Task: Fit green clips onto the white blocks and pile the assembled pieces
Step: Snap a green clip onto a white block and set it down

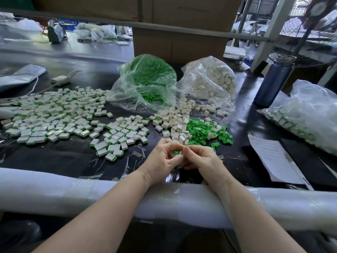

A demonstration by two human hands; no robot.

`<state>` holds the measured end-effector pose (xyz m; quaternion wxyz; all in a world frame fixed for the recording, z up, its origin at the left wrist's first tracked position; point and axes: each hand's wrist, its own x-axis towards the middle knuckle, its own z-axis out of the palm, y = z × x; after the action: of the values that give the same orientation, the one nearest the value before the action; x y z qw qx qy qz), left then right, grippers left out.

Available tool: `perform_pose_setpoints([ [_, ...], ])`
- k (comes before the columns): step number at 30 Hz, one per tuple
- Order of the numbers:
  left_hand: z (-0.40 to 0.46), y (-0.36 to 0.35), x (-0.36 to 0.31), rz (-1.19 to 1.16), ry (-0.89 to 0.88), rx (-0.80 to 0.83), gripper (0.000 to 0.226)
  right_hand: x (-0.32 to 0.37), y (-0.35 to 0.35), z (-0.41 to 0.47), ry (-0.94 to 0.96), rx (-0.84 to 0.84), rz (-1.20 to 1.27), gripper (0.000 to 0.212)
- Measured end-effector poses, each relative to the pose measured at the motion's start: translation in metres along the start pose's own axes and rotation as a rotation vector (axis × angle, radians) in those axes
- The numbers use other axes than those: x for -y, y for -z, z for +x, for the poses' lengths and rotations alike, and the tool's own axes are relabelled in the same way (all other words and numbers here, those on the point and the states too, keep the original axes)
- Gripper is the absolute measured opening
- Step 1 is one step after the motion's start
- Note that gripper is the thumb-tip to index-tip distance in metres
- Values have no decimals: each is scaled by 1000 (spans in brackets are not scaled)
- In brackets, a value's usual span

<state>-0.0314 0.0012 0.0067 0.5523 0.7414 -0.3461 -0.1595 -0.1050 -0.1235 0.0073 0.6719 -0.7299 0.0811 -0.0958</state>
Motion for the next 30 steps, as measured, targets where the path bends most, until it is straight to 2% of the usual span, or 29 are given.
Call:
perform_pose_setpoints([
  [13,0,-2,-1,22,-3,87,16,-5,4,1,-30,-16,-5,17],
  [30,1,-3,-1,46,-28,105,18,-4,3,1,-42,-13,31,16],
])
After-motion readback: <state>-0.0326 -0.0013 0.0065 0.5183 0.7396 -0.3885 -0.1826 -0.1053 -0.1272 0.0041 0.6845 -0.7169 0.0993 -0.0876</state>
